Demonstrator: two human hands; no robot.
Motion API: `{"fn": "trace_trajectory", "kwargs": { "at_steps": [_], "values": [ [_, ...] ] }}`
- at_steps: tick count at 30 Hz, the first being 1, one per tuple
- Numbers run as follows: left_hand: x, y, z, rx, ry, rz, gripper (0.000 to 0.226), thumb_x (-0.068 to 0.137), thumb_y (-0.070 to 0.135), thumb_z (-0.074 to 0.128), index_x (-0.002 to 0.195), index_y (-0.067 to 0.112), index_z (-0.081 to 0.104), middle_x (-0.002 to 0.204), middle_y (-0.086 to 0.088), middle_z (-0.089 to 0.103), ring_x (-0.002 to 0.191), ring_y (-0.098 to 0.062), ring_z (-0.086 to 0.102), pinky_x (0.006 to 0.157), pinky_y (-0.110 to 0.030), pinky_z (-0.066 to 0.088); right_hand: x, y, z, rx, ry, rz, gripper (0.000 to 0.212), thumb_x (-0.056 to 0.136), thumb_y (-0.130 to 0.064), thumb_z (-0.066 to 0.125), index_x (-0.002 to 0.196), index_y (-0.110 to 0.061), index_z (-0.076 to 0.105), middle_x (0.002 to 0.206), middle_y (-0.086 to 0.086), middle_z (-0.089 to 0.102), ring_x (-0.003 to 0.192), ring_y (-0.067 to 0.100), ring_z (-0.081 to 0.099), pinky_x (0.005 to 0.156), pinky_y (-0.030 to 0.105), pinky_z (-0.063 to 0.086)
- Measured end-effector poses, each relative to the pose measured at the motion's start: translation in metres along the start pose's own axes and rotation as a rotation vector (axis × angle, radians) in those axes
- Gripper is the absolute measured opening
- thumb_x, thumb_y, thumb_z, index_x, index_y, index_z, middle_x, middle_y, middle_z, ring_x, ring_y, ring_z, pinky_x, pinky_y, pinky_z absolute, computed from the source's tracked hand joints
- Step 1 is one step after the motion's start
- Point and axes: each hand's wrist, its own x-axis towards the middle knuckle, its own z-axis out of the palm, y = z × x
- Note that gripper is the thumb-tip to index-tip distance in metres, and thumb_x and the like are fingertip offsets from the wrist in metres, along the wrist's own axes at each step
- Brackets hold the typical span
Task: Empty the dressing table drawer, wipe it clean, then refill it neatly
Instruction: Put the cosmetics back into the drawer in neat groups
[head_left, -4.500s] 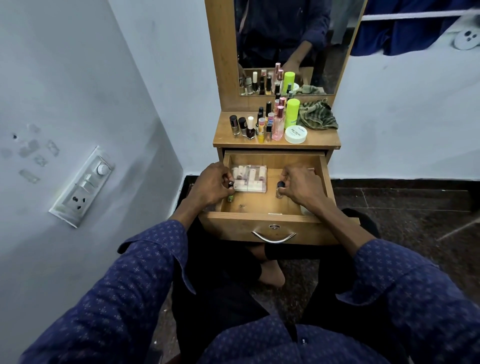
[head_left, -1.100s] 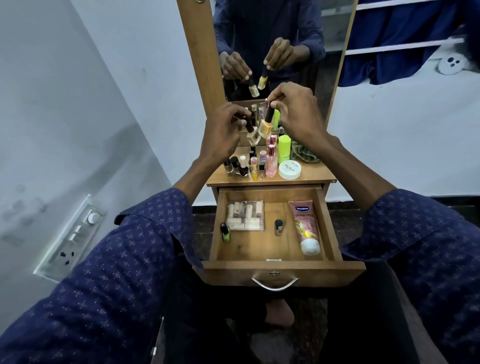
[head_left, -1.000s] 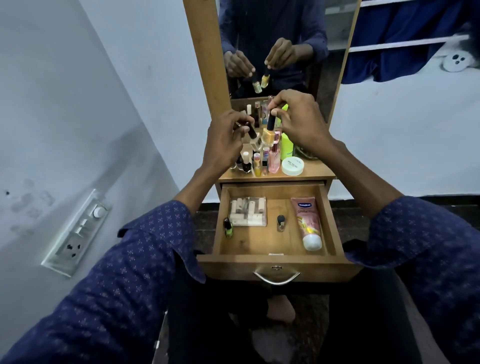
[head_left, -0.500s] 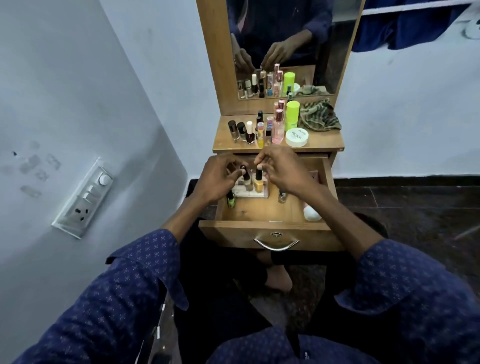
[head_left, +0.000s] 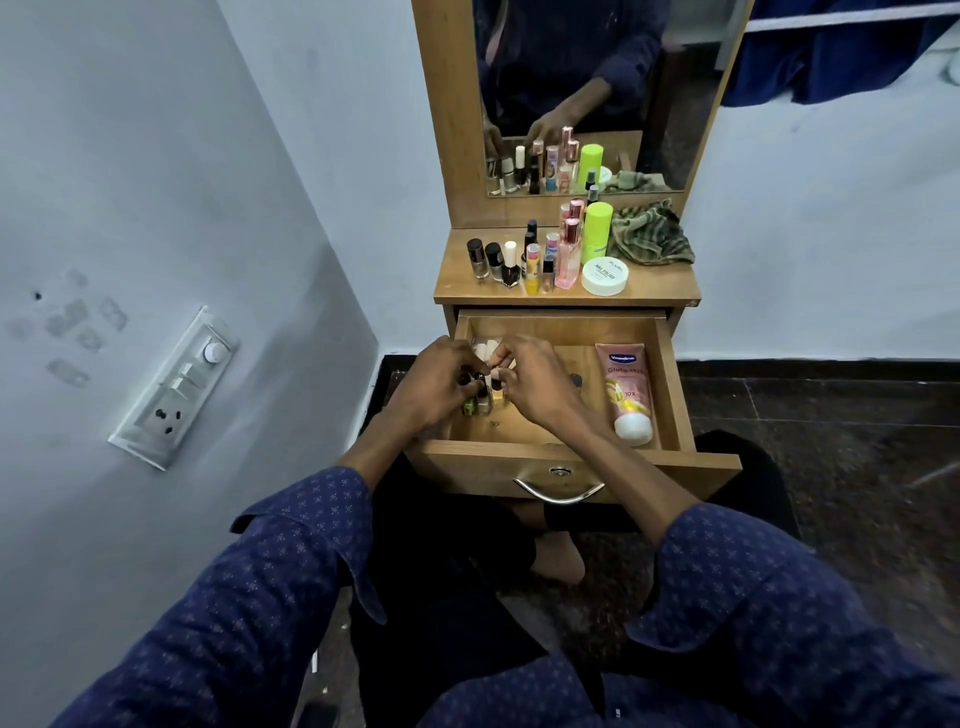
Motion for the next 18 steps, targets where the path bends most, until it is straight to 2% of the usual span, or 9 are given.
{"fn": "trace_trajectory", "kwargs": {
  "at_steps": [4, 6, 9, 13, 18],
  "values": [
    [0.002, 0.001, 0.002, 0.052, -0.005, 0.041, 0.021, 0.084, 0.013, 0.08, 0.106, 0.014, 0.081, 0.102, -0.002, 0.072, 0.095, -0.015, 0.051, 0.074, -0.026, 0.034, -0.001, 0.001, 0.004, -0.054, -0.003, 0.003, 0.019, 0.091, 0.005, 0.067, 0.091, -0.014, 0.071, 0.095, -0.001, 0.069, 0.085, 0.009, 0.063, 0.064, 0.02, 0.045],
    [0.003, 0.002, 0.002, 0.056, -0.003, 0.058, 0.023, 0.083, 0.013, 0.081, 0.105, 0.012, 0.081, 0.104, -0.002, 0.072, 0.094, -0.011, 0.045, 0.075, -0.027, 0.037, -0.002, 0.006, 0.008, -0.067, -0.005, 0.036, 0.024, 0.089, 0.008, 0.066, 0.094, -0.015, 0.072, 0.099, 0.0, 0.071, 0.087, 0.011, 0.063, 0.067, 0.024, 0.05],
    [0.004, 0.004, 0.002, 0.063, -0.001, 0.078, 0.023, 0.08, 0.014, 0.084, 0.103, 0.013, 0.081, 0.105, 0.0, 0.073, 0.093, -0.011, 0.046, 0.075, -0.028, 0.041, -0.003, 0.012, 0.012, -0.03, 0.0, 0.072, 0.028, 0.087, 0.008, 0.068, 0.091, -0.019, 0.072, 0.096, -0.001, 0.071, 0.088, 0.014, 0.067, 0.076, 0.04, 0.06],
    [0.004, 0.002, 0.002, 0.08, 0.004, 0.076, 0.024, 0.079, 0.015, 0.086, 0.102, 0.014, 0.081, 0.106, 0.0, 0.073, 0.093, -0.011, 0.047, 0.073, -0.027, 0.038, -0.007, 0.011, 0.014, 0.011, 0.015, 0.079, 0.025, 0.088, 0.004, 0.073, 0.091, -0.021, 0.071, 0.098, -0.002, 0.068, 0.088, 0.011, 0.064, 0.076, 0.033, 0.059],
    [0.003, -0.002, 0.005, 0.099, 0.016, 0.042, 0.026, 0.077, 0.023, 0.087, 0.101, 0.022, 0.078, 0.107, 0.003, 0.072, 0.096, -0.015, 0.053, 0.077, -0.033, 0.041, -0.003, 0.015, 0.019, 0.098, -0.01, 0.167, 0.014, 0.091, -0.011, 0.076, 0.089, -0.023, 0.069, 0.092, -0.005, 0.07, 0.087, 0.012, 0.067, 0.075, 0.032, 0.056]
  ]
}}
